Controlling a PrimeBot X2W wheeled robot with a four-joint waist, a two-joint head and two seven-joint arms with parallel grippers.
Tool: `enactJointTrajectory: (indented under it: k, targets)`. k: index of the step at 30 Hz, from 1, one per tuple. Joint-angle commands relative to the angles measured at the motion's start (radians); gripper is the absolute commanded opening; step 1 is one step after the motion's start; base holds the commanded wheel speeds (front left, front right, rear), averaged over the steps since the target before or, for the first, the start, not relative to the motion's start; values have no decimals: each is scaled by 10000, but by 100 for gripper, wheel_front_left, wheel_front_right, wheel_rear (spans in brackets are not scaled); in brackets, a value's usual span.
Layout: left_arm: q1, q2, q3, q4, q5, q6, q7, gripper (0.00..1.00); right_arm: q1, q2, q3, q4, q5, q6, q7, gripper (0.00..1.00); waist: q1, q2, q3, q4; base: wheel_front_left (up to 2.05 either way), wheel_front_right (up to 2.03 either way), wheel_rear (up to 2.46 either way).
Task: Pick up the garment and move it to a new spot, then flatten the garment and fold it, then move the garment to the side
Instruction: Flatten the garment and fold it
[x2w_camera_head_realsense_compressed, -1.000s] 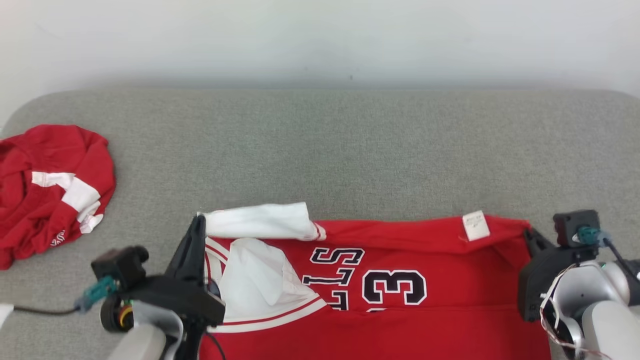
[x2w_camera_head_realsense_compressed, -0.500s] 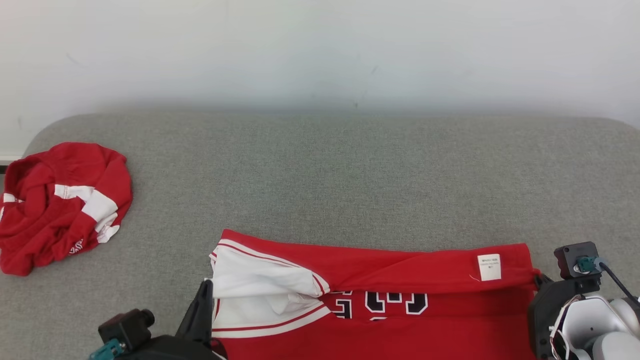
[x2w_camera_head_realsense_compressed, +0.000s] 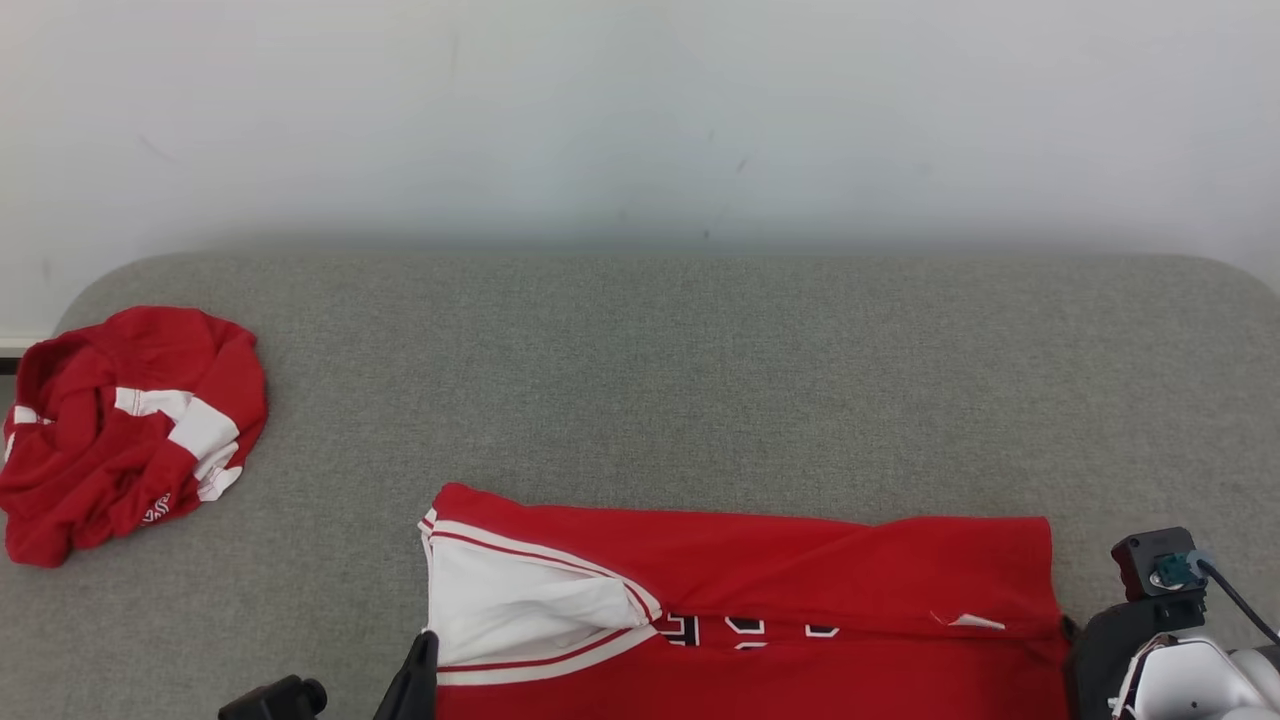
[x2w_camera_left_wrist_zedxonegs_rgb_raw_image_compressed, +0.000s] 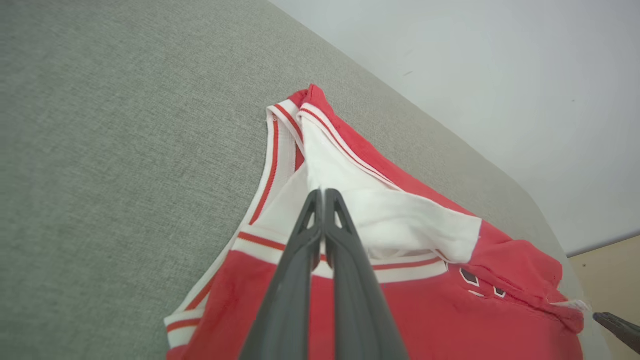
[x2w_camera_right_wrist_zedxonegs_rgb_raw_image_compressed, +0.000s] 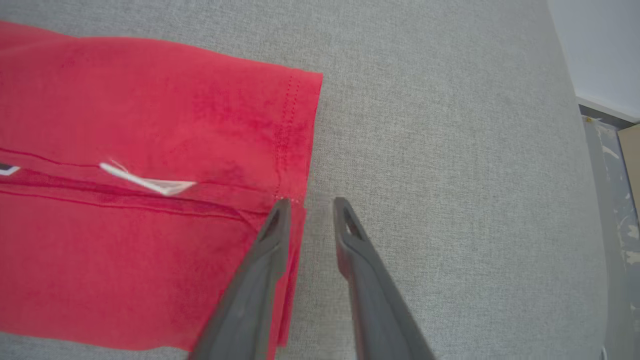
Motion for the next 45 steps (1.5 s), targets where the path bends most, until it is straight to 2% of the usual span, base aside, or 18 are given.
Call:
enactJointTrajectory:
  k: [1,3,5,6,7,14,19,21,24,26,30,34,36,39,45]
  targets:
    - [89,80,-20,47,85,78,-31,7,153,-4,-16,-77,-46,7,12,100,1,1,-32,-16,0,0,0]
    - [168,148,-90,182,183,188,36,35,154,67,-84,-137,-76,7,-43,100,1,1,-82,-37,0,0,0]
    - [261,196,-131,283,261,258,23,44,210,131,-150,-210,-92,7,-140,100,1,1,-148,-50,0,0,0]
    - [297,236,-161,333,322,314,10,67,251,177,-206,-229,-95,7,-197,100,1,1,-187,-50,0,0,0]
    - [306,263,-199,377,353,339,25,100,296,221,-259,-295,-102,7,-239,100,1,1,-220,-46,0,0,0]
    - [427,479,-380,609,831,415,-232,100,614,753,-828,-870,-218,8,-748,100,1,1,-364,4,0,0,0]
    - [406,630,-53,387,1681,457,-677,100,852,1450,-1570,-1262,-456,7,-1508,100,1,1,-452,93,0,0,0]
    - [333,648,418,-136,2388,426,-733,100,951,1736,-1895,-1402,-463,7,-1754,100,1,1,-492,151,0,0,0]
    - [611,371,1536,-1278,3862,382,-732,100,966,2049,-2427,-1470,-229,7,-2265,100,1,1,-538,245,0,0,0]
    - [788,211,1922,-1650,4273,308,-721,100,956,2134,-2521,-1426,-88,8,-2461,100,1,1,-549,258,0,0,0]
    - [1194,-432,3166,-2851,5524,-363,-725,100,1022,2184,-2776,-901,512,7,-3148,100,1,1,-577,284,0,0,0]
    - [1539,-950,3829,-3358,6240,-1224,-727,100,989,2191,-2609,-43,868,7,-3701,100,1,1,-540,267,0,0,0]
    - [1864,-1337,4205,-3546,6755,-1943,-728,100,703,2184,-2451,854,960,8,-4080,100,1,1,-448,241,0,0,0]
    - [2111,-1512,4302,-3151,6943,-2304,-727,100,402,2190,-2353,1747,759,7,-4166,100,1,1,-318,273,0,0,0]
    - [2124,-1232,4139,-2317,6698,-2505,-729,100,-43,2187,-2351,2611,416,7,-4097,100,1,1,-173,428,0,0,0]
